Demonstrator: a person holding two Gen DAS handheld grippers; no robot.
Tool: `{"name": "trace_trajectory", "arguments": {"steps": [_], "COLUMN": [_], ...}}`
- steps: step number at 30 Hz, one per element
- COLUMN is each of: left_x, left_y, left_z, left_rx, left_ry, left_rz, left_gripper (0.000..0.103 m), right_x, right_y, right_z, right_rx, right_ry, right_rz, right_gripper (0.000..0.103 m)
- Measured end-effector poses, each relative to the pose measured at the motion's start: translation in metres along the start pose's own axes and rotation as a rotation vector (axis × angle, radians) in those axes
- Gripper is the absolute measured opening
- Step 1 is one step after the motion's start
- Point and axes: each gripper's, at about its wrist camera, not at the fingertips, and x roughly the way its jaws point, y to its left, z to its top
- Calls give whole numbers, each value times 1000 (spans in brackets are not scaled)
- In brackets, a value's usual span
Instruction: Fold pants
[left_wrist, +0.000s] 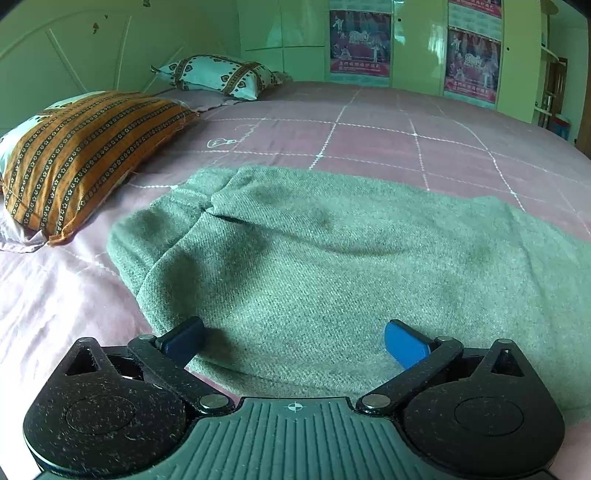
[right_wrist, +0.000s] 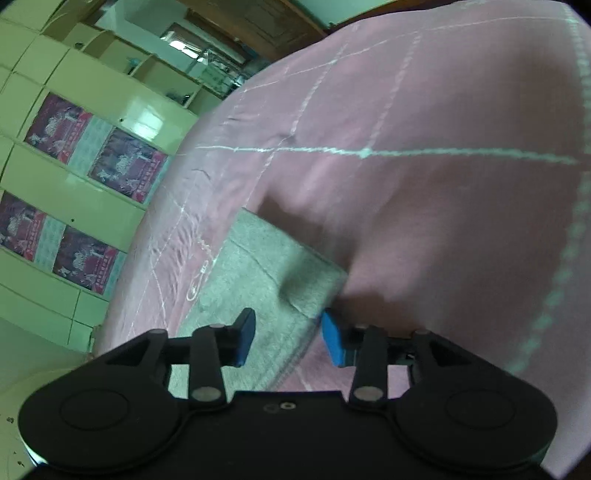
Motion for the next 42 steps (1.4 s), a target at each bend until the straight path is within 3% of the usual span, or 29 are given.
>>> {"name": "trace_trajectory", "arguments": {"steps": [2, 4, 6, 9, 12, 15, 16, 19, 24, 25, 27, 34, 37, 39, 42], "left_x": [5, 11, 10, 6, 2, -8, -12, -26, -50, -50, -39, -45, -45, -46, -44], "left_y": [-1, 1, 0, 3, 6, 5, 5, 6, -17, -26, -43, -56, -56, -57, -57], "left_z": [1, 4, 5, -2, -7, -6, -6, -6, -6, -7, -10, -19, -19, -20, -21], "left_rx": [54, 60, 71, 56, 23, 34, 32, 3, 18, 48, 109, 109, 96, 100, 99], "left_ry": [13, 33, 29, 10, 8, 4, -6, -39, -107, -96, 8, 8, 17, 20, 20], "left_rz": [22, 16, 13, 10, 12, 32, 36, 38, -26, -45, -50, -42, -41, -39, -38], "left_gripper": [103, 103, 103, 103, 103, 103, 103, 103, 103, 103, 103, 103, 103, 103, 103], "right_x": [-1, -17, -27, -25, 19, 14, 8, -13, -35, -34, -31, -19, -2, -3, -14], "right_y": [14, 28, 46, 51, 26, 22, 22, 22, 22, 18, 14, -1, 1, 4, 11], "right_z": [6, 16, 23, 25, 16, 13, 14, 17, 19, 21, 23, 21, 24, 24, 25], "right_rx": [-47, -87, -165, -234, -212, -180, -177, -176, -198, -179, -151, -74, -87, -106, -138], "right_ry": [-11, -64, -89, -106, 4, -7, -25, -74, -130, -128, -124, -66, 5, -25, -73], "right_rz": [-5, 86, 122, 108, -57, -41, -45, -21, 27, 46, 55, 93, 37, 42, 57], "right_gripper": [2, 1, 0, 0, 1, 6, 13, 13, 12, 12, 12, 12, 12, 0, 0]}}
